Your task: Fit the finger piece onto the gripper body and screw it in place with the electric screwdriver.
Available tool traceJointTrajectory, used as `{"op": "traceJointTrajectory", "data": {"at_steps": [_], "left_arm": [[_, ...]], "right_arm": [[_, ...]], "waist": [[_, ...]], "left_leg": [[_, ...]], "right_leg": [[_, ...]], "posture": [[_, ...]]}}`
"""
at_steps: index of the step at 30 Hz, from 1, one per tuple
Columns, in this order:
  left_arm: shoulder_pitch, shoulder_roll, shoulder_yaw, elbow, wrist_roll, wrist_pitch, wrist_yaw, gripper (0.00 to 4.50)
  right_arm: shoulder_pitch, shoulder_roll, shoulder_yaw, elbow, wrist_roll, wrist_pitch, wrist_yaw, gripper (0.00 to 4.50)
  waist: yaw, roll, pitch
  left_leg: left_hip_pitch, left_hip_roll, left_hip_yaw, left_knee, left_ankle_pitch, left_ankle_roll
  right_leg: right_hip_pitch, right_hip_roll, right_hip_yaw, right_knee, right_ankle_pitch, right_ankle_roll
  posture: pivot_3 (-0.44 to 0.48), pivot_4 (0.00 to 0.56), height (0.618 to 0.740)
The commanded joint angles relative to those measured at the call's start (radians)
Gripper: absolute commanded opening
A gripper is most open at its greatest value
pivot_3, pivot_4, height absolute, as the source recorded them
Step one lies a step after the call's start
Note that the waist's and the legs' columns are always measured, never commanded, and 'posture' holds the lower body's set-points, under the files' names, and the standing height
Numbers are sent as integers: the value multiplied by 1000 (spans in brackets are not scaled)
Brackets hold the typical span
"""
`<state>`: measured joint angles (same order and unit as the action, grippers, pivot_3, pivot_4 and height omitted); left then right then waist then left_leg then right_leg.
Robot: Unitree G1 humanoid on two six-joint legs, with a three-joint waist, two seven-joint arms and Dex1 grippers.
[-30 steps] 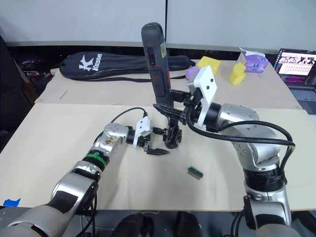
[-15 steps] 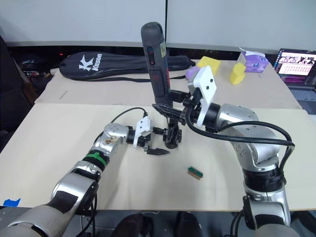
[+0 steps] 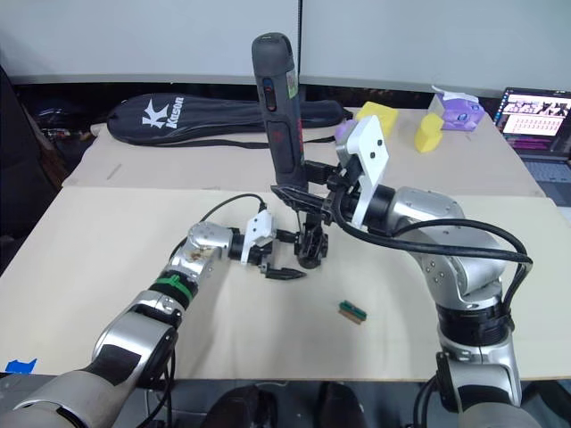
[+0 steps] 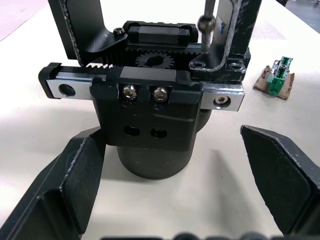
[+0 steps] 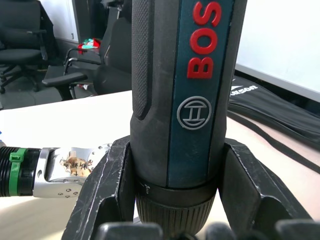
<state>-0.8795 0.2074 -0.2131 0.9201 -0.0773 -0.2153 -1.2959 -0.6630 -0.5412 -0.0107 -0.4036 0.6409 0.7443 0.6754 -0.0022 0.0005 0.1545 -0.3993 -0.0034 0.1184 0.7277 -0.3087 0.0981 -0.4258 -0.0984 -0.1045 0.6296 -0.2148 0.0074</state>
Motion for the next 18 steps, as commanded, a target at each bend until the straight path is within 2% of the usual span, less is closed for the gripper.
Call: {"op": "traceJointTrajectory", "data": {"at_steps": [1,18], "left_arm": [[-16,-3,12,-8,3,-22,4,4500],[-18,-1,12,-4,4,-23,3,4500]], "right_arm": [[-14,1,-29,-44,3,-51,4,1916],[-9,18,-36,-43,0,-45,-11,1916]], "waist": [[0,0,0],[-1,0,0]], "left_leg": [[0,0,0,0,0,0],[0,0,0,0,0,0]], "right_leg": [[0,0,0,0,0,0],[0,0,0,0,0,0]], "posture": [[0,150,740],[0,150,740]]}}
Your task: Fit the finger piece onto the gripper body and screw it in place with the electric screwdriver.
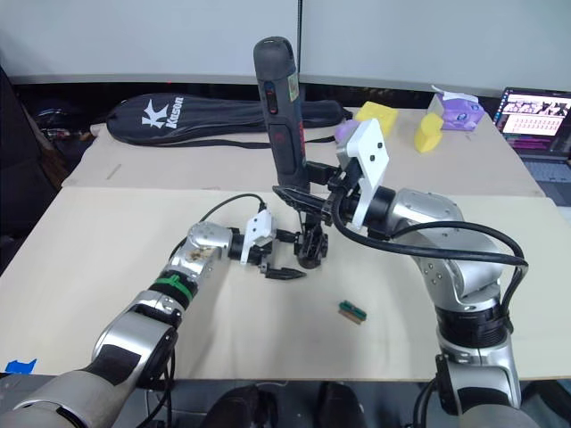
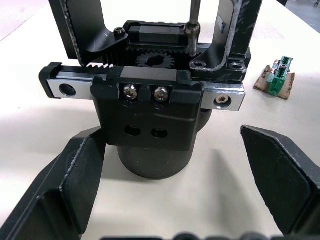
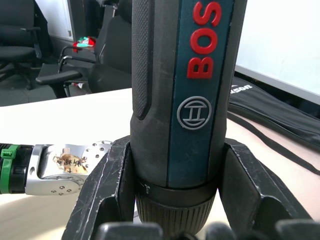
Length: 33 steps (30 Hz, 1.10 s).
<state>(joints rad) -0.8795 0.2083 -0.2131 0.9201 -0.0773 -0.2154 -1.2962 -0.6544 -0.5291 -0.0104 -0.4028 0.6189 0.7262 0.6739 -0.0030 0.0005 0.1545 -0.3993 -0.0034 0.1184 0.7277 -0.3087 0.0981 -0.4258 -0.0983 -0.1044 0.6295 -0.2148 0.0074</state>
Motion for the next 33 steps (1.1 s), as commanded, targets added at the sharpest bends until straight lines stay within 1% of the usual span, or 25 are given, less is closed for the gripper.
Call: {"op": "traceJointTrajectory", "data": {"at_steps": [1,13,33], "left_arm": [[-19,-2,12,-3,4,-23,4,4500],[-21,-3,13,-4,3,-21,6,4500],[-25,-3,14,-5,1,-19,9,4500]], "right_arm": [[-19,7,-38,-45,24,-24,-11,1916],[-10,-11,-29,-45,12,-31,-1,1916],[6,-3,-25,-32,-4,-39,5,1916]], "waist": [[0,0,0],[0,0,0],[0,0,0]], "left_leg": [[0,0,0,0,0,0],[0,0,0,0,0,0],[0,0,0,0,0,0]], "right_leg": [[0,0,0,0,0,0],[0,0,0,0,0,0],[0,0,0,0,0,0]], "posture": [[0,150,740],[0,150,740],[0,150,740]]}}
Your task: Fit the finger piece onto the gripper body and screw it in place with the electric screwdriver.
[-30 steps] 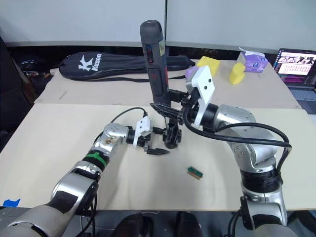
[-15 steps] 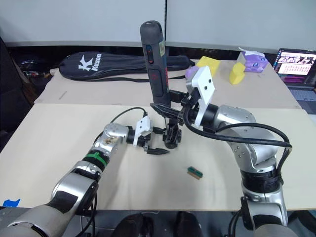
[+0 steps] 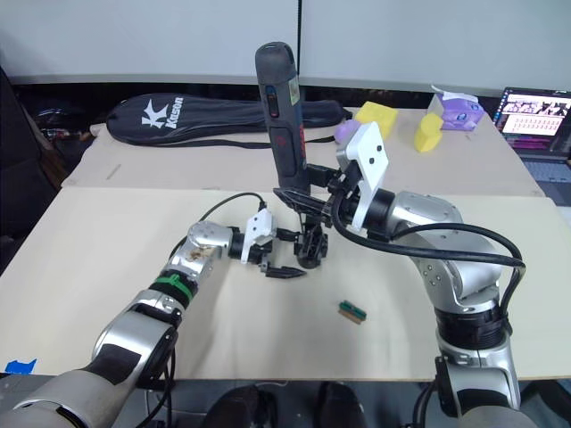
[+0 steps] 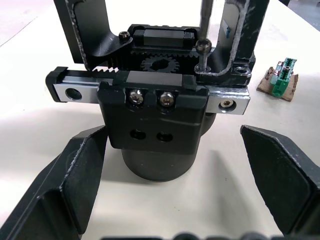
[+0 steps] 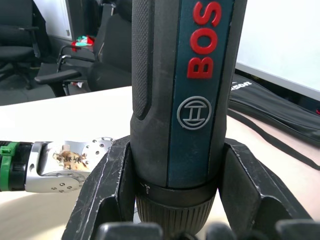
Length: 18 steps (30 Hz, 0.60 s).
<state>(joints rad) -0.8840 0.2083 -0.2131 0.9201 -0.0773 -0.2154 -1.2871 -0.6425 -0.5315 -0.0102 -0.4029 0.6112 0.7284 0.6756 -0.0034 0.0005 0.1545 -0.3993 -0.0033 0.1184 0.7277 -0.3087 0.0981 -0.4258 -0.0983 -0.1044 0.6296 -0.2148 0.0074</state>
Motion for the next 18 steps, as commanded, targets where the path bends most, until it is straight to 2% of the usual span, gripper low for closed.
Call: {"op": "traceJointTrajectory", "data": {"at_steps": [1,18], "left_arm": [[-21,-3,14,-5,1,-19,0,4500],[-46,-34,10,65,22,-38,42,4500]], "right_arm": [[-5,0,-25,-31,3,-43,5,1916],[17,3,-13,-15,-24,-61,17,1916]], "waist": [[0,0,0],[1,0,0]], "left_leg": [[0,0,0,0,0,0],[0,0,0,0,0,0]], "right_leg": [[0,0,0,0,0,0],[0,0,0,0,0,0]], "posture": [[0,150,740],[0,150,740]]}}
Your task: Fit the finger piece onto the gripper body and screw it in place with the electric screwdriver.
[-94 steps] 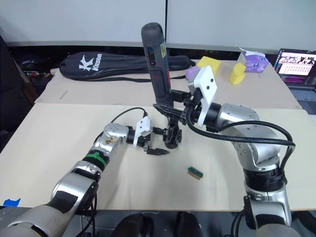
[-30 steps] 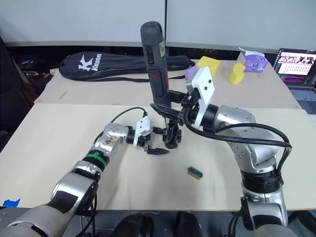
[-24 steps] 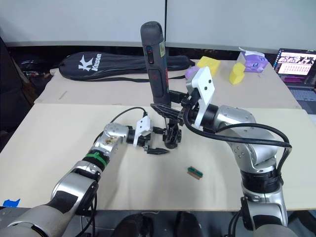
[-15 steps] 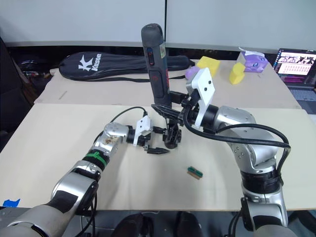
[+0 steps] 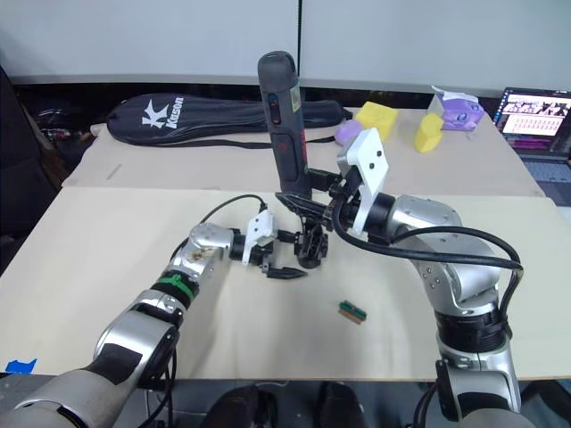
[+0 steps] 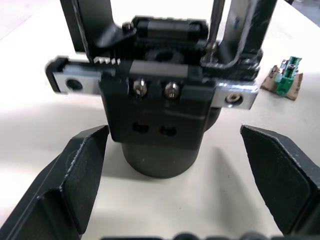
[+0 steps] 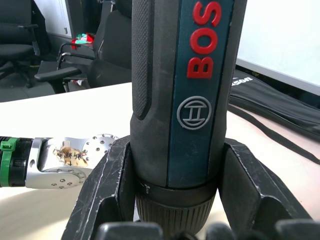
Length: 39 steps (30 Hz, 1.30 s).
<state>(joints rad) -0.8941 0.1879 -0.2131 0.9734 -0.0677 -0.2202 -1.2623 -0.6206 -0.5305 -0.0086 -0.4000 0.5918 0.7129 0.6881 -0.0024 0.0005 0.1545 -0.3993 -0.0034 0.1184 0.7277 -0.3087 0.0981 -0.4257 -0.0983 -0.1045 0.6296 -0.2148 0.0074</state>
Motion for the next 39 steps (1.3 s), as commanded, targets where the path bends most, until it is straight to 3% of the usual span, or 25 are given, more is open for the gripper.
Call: {"op": "traceJointTrajectory", "data": {"at_steps": [1,14,17,20,39], "left_arm": [[-39,-18,10,19,16,-36,21,4500],[-62,-67,33,99,28,-61,78,4500],[-65,-73,33,119,41,-73,91,3676],[-68,-67,30,141,59,-87,105,2380],[-96,-67,48,184,88,-103,114,2333]], "right_arm": [[-3,2,-13,-16,-8,-49,5,1916],[20,13,-8,5,-28,-79,6,1916],[35,12,-11,6,-23,-80,6,1916],[39,20,-15,0,-1,-73,6,1916],[20,38,2,-44,41,-33,-7,1916]], "waist": [[0,0,0],[0,0,0],[0,0,0],[0,0,0],[-1,0,0]], "left_leg": [[0,0,0,0,0,0],[1,0,0,0,0,0],[1,0,0,0,0,0],[1,0,0,0,0,0],[3,0,0,1,1,-1]], "right_leg": [[0,0,0,0,0,0],[0,0,0,0,0,0],[0,0,0,0,0,0],[1,0,0,0,0,0],[1,-1,2,0,0,0]], "posture": [[0,150,740],[0,150,740],[0,150,740],[0,150,740],[0,150,740]]}}
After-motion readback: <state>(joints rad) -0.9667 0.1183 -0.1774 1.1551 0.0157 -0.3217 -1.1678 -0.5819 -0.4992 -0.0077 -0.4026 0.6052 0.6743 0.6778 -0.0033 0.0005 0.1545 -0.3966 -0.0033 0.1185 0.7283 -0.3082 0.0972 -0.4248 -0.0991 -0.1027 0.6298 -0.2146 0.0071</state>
